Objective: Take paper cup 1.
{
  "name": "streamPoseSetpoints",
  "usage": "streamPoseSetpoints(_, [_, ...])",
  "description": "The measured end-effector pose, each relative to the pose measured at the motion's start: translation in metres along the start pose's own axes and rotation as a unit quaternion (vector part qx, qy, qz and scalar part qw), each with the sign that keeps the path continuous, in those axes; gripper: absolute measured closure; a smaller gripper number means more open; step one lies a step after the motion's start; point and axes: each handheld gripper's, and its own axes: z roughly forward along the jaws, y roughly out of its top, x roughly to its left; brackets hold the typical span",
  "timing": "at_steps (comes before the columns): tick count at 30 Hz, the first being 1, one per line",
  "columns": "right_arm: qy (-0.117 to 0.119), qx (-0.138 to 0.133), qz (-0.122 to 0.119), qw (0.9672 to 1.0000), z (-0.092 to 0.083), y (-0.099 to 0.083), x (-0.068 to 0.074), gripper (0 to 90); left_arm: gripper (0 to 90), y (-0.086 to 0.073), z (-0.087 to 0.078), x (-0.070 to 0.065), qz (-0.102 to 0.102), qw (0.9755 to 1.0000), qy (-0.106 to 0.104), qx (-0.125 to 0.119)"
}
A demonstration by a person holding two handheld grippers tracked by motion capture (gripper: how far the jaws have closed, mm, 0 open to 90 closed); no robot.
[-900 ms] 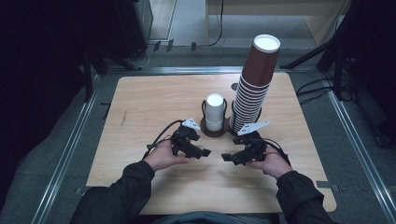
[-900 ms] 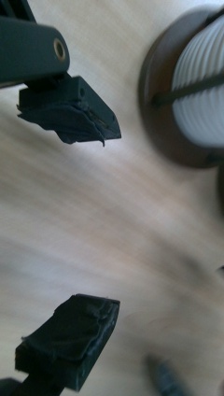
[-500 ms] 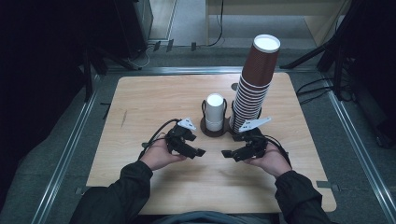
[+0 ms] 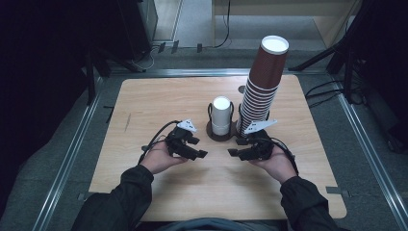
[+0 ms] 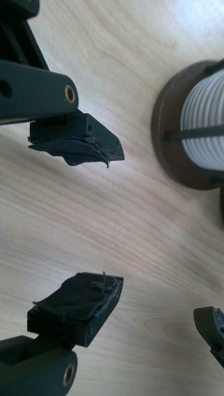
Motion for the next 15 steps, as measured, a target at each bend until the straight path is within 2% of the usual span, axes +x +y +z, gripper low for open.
streamPoseSetpoints(7, [-0.008, -0.002, -0.005, 1.0000, 0.002, 0.001, -0.001, 45.2, 33.2, 0.002, -0.004, 0.005, -0.004, 1.0000, 0.002, -0.007])
streamPoseSetpoints(11, [-0.012, -0.002, -0.011, 0.9999, 0.004, 0.002, 0.001, 47.8, 32.5, 0.005, -0.011, 0.009, -0.009, 0.9997, 0.002, -0.022])
streamPoseSetpoints(15, [-0.014, 0.001, -0.014, 0.9998, 0.011, 0.004, 0.005, 53.5, 32.9, 0.013, -0.018, 0.015, -0.014, 0.9995, 0.005, -0.028])
